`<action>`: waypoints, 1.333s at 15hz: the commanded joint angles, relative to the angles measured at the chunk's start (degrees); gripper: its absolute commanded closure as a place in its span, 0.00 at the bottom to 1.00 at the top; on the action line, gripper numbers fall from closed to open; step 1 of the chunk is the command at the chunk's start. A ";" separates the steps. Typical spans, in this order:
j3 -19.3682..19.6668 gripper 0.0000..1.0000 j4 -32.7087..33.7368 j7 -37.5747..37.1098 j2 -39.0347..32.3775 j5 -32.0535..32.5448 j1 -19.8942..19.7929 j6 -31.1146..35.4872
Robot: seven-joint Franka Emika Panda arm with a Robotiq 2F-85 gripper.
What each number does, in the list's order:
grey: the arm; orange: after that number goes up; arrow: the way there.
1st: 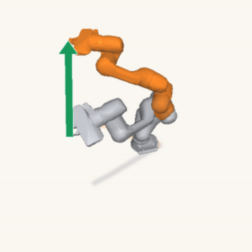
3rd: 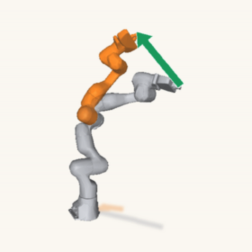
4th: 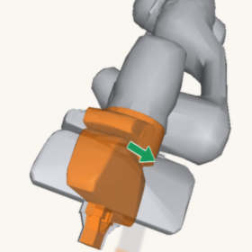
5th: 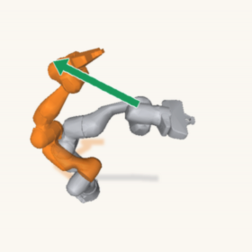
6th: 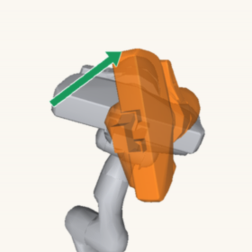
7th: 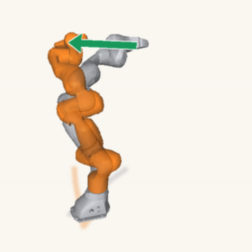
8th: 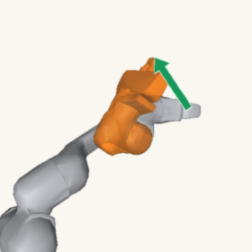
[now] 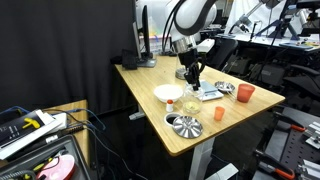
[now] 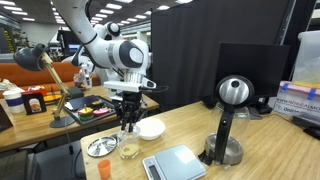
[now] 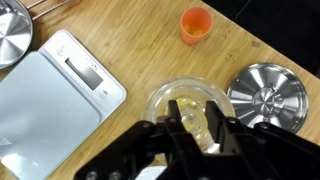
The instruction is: Close the lid on the jar
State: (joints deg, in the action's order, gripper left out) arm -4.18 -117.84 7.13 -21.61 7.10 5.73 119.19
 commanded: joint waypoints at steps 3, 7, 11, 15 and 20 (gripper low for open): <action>-0.50 0.92 1.37 0.84 -1.00 0.34 -0.09 -1.17; -0.75 0.43 1.32 1.44 -1.12 -0.49 -0.37 -1.23; -0.48 0.43 0.36 0.32 -0.65 0.02 -0.08 -0.17; -0.49 0.43 0.38 0.34 -0.65 0.02 -0.08 -0.17; -0.19 0.11 -1.51 0.12 1.10 0.83 -0.14 1.95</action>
State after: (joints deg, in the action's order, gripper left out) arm -4.40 -117.63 7.48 -22.20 7.05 5.88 119.26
